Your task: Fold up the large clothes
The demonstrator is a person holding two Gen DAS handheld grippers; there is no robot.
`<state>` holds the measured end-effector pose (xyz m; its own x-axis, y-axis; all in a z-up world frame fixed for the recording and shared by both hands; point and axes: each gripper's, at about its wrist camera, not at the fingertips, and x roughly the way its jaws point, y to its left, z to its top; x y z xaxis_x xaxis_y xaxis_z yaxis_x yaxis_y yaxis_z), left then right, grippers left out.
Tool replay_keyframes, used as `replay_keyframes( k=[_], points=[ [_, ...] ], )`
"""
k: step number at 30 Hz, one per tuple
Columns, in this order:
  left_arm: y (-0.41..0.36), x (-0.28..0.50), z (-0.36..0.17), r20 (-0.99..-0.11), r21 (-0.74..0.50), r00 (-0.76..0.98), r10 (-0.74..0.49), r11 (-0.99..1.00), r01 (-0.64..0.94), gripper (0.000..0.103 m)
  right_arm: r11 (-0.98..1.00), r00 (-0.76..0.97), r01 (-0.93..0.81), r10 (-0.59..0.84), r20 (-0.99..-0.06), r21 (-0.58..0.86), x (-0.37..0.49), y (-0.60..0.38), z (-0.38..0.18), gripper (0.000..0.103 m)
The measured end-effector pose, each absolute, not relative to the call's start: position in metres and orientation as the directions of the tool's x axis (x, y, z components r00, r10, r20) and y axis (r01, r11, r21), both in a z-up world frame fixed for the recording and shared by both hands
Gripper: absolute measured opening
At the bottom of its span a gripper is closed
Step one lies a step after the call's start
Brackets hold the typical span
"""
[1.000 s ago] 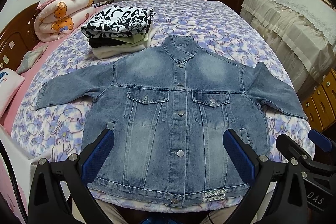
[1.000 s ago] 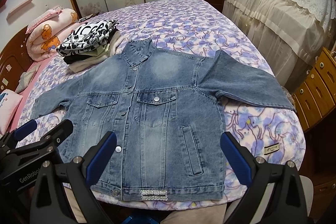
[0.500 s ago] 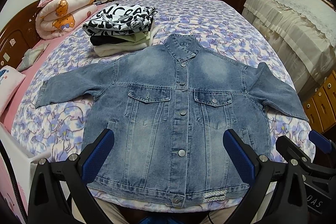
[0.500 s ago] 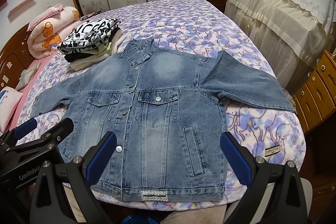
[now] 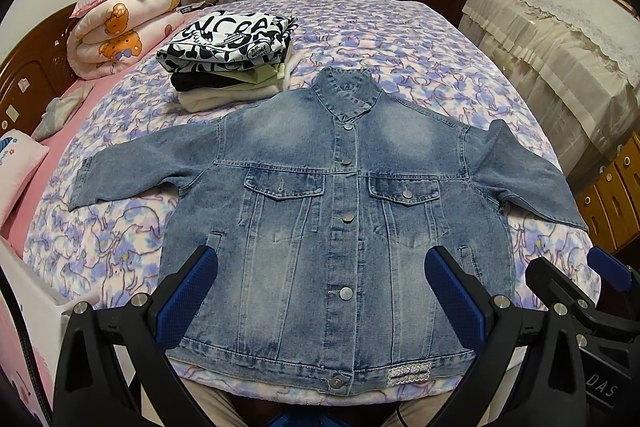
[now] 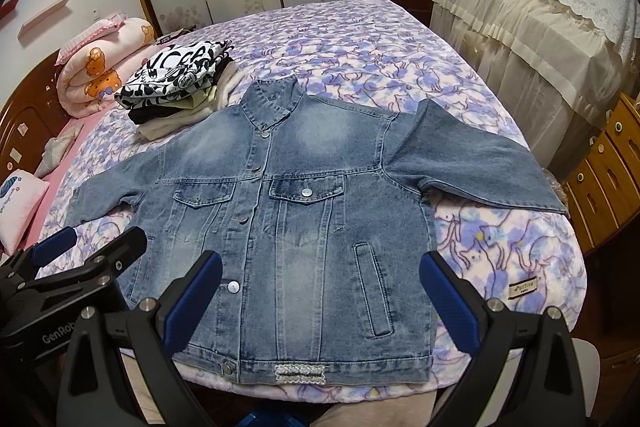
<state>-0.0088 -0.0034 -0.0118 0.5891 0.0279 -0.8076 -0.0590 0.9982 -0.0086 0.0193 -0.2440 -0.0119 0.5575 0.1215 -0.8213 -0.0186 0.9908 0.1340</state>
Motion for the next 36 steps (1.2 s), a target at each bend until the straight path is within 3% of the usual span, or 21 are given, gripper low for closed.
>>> replay_keyframes(
  k=[36],
  points=[
    [-0.0067, -0.0106, -0.0141, -0.81, 0.0, 0.585, 0.035, 0.998, -0.06, 0.102, 0.99, 0.557, -0.013, 0.123, -0.821, 0.14, 0.0172, -0.2439, -0.0155, 0.1]
  ],
)
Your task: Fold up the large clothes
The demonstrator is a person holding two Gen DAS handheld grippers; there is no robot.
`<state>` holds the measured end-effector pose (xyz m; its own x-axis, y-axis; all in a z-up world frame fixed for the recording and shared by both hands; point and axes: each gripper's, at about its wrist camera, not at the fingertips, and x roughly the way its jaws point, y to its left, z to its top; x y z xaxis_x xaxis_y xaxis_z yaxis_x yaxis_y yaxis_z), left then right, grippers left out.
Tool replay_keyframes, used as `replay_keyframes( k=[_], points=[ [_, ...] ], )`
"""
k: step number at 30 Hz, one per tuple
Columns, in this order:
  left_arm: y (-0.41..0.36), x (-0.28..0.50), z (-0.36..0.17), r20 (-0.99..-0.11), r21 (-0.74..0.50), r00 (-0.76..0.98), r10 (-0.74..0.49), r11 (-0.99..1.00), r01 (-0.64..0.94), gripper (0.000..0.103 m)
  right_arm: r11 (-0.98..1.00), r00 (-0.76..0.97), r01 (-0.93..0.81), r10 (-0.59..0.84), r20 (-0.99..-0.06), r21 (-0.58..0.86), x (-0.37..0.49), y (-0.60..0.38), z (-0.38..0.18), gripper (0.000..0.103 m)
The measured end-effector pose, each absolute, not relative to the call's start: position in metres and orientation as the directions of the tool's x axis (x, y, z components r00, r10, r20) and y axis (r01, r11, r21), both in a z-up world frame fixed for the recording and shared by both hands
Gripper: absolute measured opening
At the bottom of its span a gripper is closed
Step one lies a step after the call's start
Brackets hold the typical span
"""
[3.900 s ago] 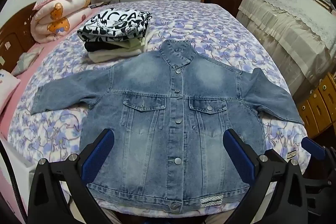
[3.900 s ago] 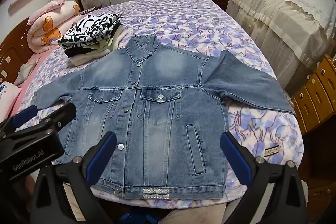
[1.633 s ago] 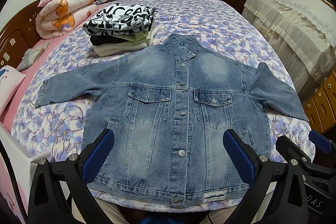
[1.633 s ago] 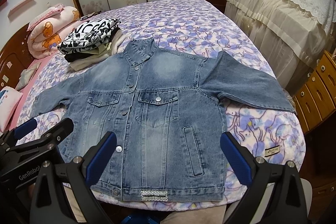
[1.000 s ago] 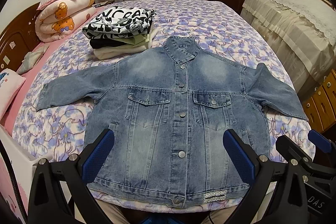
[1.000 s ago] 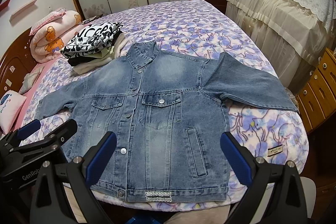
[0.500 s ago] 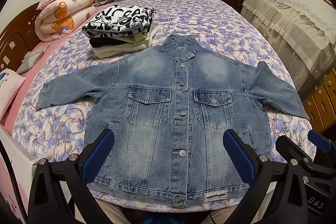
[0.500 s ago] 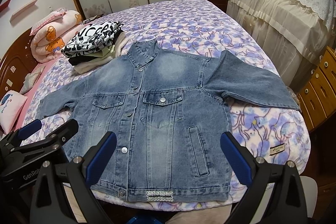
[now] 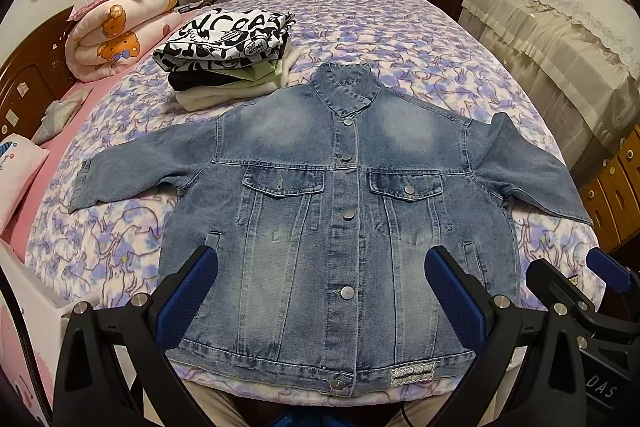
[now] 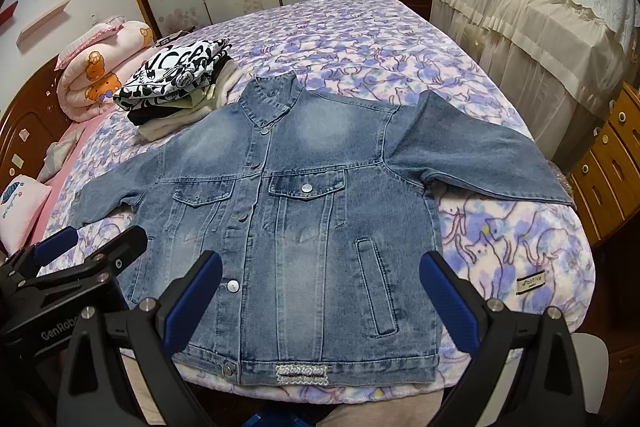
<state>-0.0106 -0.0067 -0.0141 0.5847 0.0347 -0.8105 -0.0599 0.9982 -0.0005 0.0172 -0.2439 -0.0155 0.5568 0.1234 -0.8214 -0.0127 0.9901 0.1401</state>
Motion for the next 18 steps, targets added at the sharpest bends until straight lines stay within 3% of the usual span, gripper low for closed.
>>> replay_keyframes(
  k=[18],
  points=[
    [-0.017, 0.011, -0.009, -0.802, 0.056, 0.591, 0.081, 0.997, -0.06, 0.102, 0.991, 0.62, -0.068, 0.13, -0.774, 0.112, 0.029, -0.264, -0.005, 0.1]
  ],
)
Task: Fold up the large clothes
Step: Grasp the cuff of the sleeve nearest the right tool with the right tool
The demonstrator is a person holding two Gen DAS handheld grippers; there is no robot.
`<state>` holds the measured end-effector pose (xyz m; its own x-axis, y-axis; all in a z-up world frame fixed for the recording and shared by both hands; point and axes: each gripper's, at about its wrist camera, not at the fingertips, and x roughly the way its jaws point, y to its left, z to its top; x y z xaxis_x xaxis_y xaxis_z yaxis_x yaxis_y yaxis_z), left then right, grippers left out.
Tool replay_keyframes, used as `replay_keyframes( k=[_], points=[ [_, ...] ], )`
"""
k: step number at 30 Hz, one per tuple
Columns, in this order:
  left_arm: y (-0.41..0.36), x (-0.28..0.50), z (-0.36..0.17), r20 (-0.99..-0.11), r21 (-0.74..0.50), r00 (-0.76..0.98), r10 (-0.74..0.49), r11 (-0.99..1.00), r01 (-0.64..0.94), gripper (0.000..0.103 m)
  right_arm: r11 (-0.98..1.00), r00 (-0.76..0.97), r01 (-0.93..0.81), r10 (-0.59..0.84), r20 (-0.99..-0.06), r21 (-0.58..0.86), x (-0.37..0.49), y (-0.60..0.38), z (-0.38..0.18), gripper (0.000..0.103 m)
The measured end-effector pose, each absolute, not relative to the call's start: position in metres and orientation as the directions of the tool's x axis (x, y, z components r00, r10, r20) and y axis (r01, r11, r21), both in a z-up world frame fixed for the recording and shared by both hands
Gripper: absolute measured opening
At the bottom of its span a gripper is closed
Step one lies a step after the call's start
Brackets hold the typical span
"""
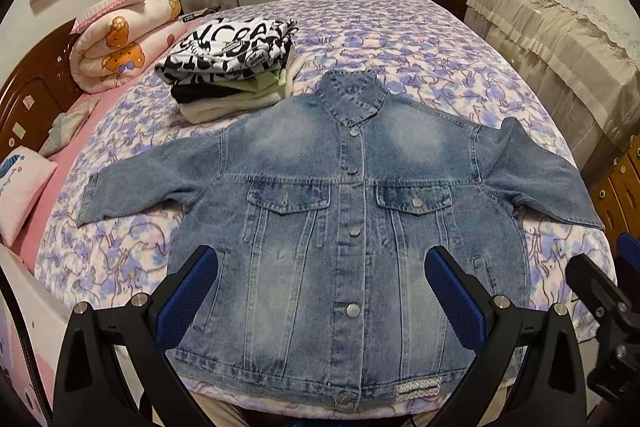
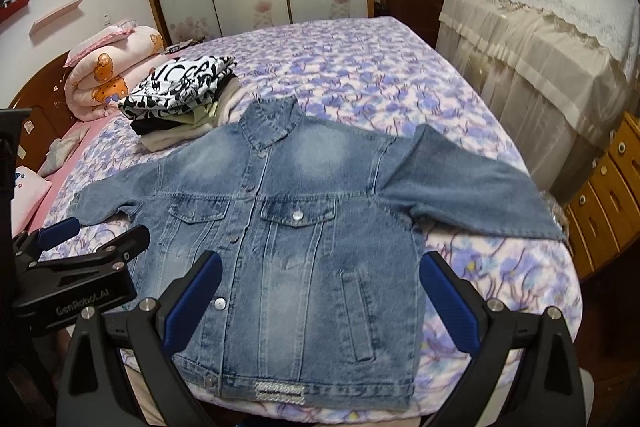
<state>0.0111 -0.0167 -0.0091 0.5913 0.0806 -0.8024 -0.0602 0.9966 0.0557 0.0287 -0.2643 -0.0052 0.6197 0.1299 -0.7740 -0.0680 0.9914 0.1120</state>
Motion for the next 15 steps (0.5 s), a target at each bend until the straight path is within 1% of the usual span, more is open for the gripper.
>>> replay_keyframes(
  k=[3, 6, 15],
  points=[
    [-0.023, 0.02, -0.003, -0.792, 0.072, 0.604, 0.086, 0.996, -0.047, 0.102, 0.99, 0.635, -0.068, 0.137, -0.761, 0.121, 0.034, -0.275, -0.001, 0.1],
    [-0.035, 0.029, 0.006, -0.768, 0.116, 0.632, 0.107, 0.993, -0.026, 0.102, 0.991, 0.652, -0.049, 0.124, -0.748, 0.121, 0.039, -0.288, 0.002, 0.1],
    [-0.087, 0.067, 0.031, -0.694, 0.193, 0.712, 0.108, 0.98, 0.039, 0.102, 0.99, 0.696, 0.066, 0.046, -0.716, 0.127, 0.054, -0.341, -0.001, 0.1]
  ],
)
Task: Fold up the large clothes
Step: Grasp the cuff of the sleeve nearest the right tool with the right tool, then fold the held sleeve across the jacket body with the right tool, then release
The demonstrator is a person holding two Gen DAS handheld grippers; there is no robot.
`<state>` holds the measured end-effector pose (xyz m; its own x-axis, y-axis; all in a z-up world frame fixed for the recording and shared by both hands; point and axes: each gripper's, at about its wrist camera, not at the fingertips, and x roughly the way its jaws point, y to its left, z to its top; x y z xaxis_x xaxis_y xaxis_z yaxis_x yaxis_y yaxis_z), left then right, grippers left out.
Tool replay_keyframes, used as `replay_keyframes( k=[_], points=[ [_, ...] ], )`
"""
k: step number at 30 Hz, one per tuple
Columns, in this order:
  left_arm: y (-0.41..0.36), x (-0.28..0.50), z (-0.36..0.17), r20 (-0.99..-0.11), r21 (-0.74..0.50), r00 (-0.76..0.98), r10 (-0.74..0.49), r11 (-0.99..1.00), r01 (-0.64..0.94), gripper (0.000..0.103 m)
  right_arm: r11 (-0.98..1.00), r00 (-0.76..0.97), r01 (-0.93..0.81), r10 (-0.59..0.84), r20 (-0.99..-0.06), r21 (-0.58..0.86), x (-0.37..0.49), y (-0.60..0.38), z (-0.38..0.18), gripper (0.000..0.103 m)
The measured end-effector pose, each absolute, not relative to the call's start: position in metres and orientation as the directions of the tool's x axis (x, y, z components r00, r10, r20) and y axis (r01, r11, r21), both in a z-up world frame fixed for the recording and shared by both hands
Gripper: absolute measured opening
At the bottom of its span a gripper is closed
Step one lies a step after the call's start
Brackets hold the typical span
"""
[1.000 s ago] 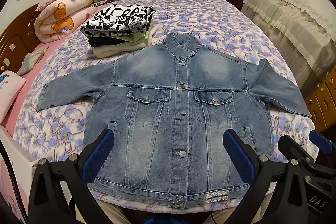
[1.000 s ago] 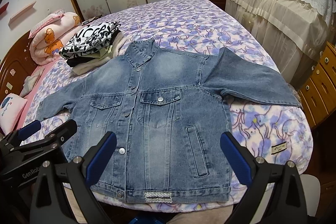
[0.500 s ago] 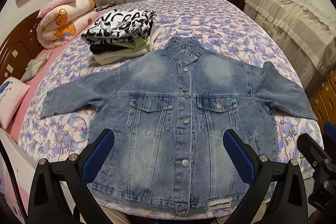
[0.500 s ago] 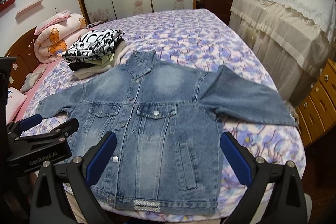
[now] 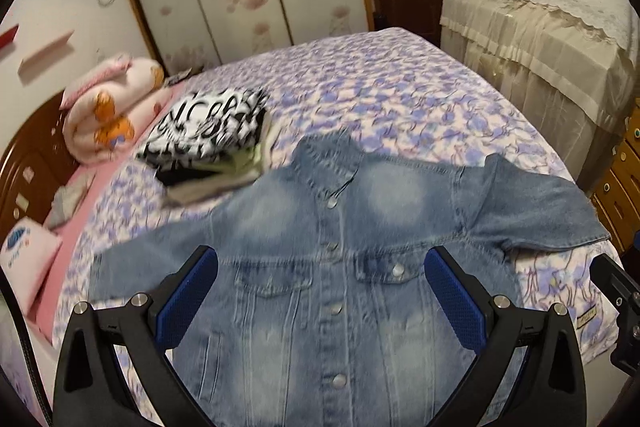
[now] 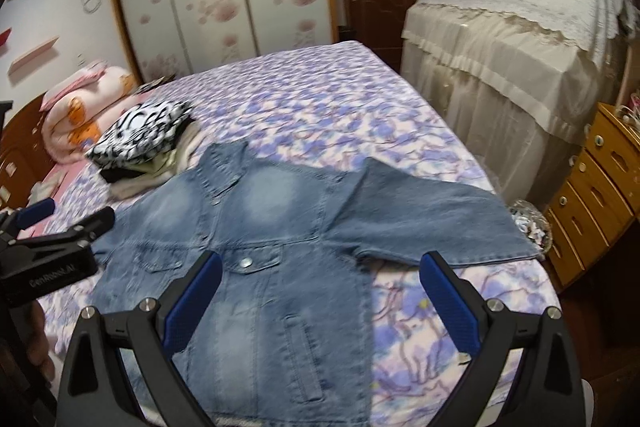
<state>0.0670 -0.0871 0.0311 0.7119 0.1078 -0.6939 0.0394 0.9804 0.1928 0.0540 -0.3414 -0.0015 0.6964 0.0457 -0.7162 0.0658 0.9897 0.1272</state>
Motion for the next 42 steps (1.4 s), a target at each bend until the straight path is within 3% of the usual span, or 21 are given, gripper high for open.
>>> replay_keyframes(
  k=[7, 16, 21, 24, 34, 37, 39, 40, 41, 42],
  points=[
    [-0.145, 0.1, 0.021, -0.663, 0.237, 0.745, 0.076, 0.965, 0.112, 0.102, 0.97, 0.68, 0.194, -0.025, -0.732, 0.147, 0.071, -0.4, -0.035, 0.1],
    [-0.224, 0.15, -0.026, -0.722, 0.207, 0.692, -0.008, 0.952, 0.227, 0.102, 0.907, 0.608, 0.36, -0.049, -0.792, 0.22, 0.082, -0.479, -0.108, 0.099],
    [-0.265, 0.171, -0.058, -0.777, 0.156, 0.625, -0.077, 0.938, 0.309, 0.102, 0.839, 0.584, 0.451, -0.019, -0.811, 0.305, 0.09, -0.529, -0.146, 0.087],
    [-0.287, 0.184, -0.077, -0.803, 0.134, 0.586, -0.106, 0.926, 0.352, 0.094, 0.782, 0.577, 0.5, 0.018, -0.817, 0.371, 0.099, -0.558, -0.168, 0.082],
    [-0.32, 0.214, -0.114, -0.809, 0.129, 0.578, -0.109, 0.926, 0.355, 0.093, 0.614, 0.543, 0.619, 0.116, -0.832, 0.49, 0.131, -0.613, -0.23, 0.077],
    [-0.319, 0.222, -0.123, -0.841, 0.11, 0.532, -0.101, 0.93, 0.35, 0.093, 0.589, 0.536, 0.653, 0.085, -0.84, 0.476, 0.138, -0.619, -0.235, 0.062],
    [-0.314, 0.222, -0.124, -0.848, 0.103, 0.52, -0.103, 0.93, 0.353, 0.093, 0.585, 0.505, 0.686, 0.046, -0.862, 0.433, 0.142, -0.623, -0.236, 0.03],
    [-0.311, 0.221, -0.123, -0.848, 0.102, 0.52, -0.104, 0.93, 0.353, 0.093, 0.583, 0.504, 0.692, 0.031, -0.863, 0.425, 0.144, -0.625, -0.234, 0.019],
    [-0.307, 0.219, -0.121, -0.847, 0.096, 0.52, -0.11, 0.931, 0.353, 0.093, 0.579, 0.528, 0.683, 0.031, -0.849, 0.445, 0.144, -0.626, -0.23, 0.008],
    [-0.303, 0.218, -0.12, -0.847, 0.087, 0.518, -0.118, 0.931, 0.355, 0.093, 0.58, 0.556, 0.669, 0.023, -0.831, 0.464, 0.144, -0.625, -0.223, 0.007]
  ],
)
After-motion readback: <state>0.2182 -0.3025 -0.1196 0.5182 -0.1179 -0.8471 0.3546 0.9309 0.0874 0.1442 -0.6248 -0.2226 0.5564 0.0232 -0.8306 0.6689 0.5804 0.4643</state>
